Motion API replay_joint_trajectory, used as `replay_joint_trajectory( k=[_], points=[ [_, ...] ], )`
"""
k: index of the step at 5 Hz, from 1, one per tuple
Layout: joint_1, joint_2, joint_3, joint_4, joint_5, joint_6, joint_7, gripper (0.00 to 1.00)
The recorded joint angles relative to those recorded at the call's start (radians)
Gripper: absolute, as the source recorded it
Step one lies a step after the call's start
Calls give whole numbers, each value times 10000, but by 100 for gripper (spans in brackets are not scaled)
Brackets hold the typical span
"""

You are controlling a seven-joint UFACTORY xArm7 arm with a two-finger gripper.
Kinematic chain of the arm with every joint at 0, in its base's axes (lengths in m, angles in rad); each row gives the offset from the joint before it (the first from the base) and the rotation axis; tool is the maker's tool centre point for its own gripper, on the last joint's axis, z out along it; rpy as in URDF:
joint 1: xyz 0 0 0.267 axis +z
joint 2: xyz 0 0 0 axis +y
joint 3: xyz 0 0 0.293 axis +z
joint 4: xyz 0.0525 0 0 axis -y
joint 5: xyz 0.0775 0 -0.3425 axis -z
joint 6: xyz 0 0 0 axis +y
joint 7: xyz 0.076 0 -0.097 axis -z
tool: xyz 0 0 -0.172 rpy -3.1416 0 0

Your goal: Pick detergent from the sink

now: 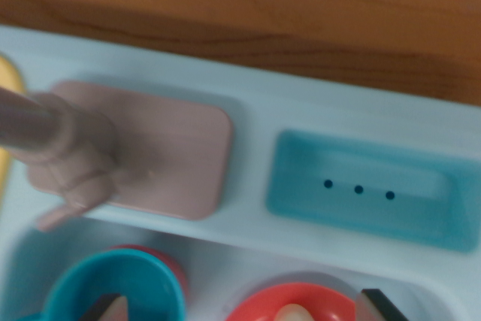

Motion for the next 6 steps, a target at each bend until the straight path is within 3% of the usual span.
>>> replay_joint_trajectory(
  k=[1, 2, 3, 4, 5, 6],
  points=[
    [0, 0, 0, 0, 0, 0, 0, 0],
    [-44, 99, -51, -289, 68, -386, -268, 0],
    [-44, 99, -51, -289, 68, -386, -268, 0],
    [-86, 192, -100, -562, 133, -750, -521, 0],
    [-86, 192, -100, -562, 133, -750, -521, 0],
    [-123, 277, -143, -809, 191, -1079, -749, 0]
  ],
)
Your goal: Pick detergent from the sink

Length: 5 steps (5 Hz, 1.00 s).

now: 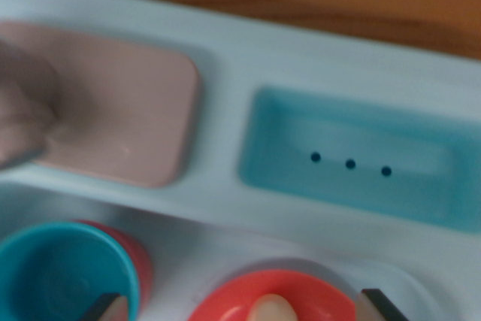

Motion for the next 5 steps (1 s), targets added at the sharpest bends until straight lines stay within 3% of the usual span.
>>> replay_joint_trajectory(
  k=[1, 2, 3, 4, 5],
  points=[
    [0, 0, 0, 0, 0, 0, 0, 0],
    [-33, 74, -38, -217, 51, -290, -201, 0],
    [-33, 74, -38, -217, 51, -290, -201, 0],
    [-61, 138, -71, -403, 95, -538, -374, 0],
    [-61, 138, -71, -403, 95, -538, -374, 0]
  ],
)
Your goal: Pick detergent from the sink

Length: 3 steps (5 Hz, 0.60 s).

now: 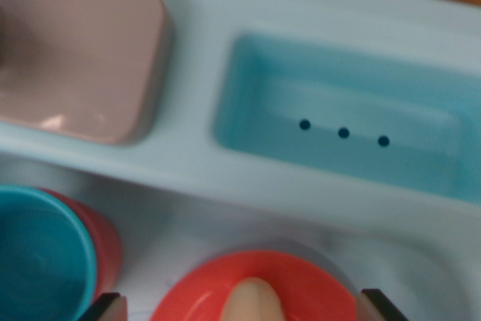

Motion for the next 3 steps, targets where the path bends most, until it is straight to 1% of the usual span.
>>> replay_joint_trajectory(
  k=[1, 2, 3],
  points=[
    [-21, 48, -25, -141, 33, -188, -130, 0],
    [-21, 48, -25, -141, 33, -188, -130, 0],
    [-38, 86, -44, -250, 59, -334, -232, 0]
  ],
)
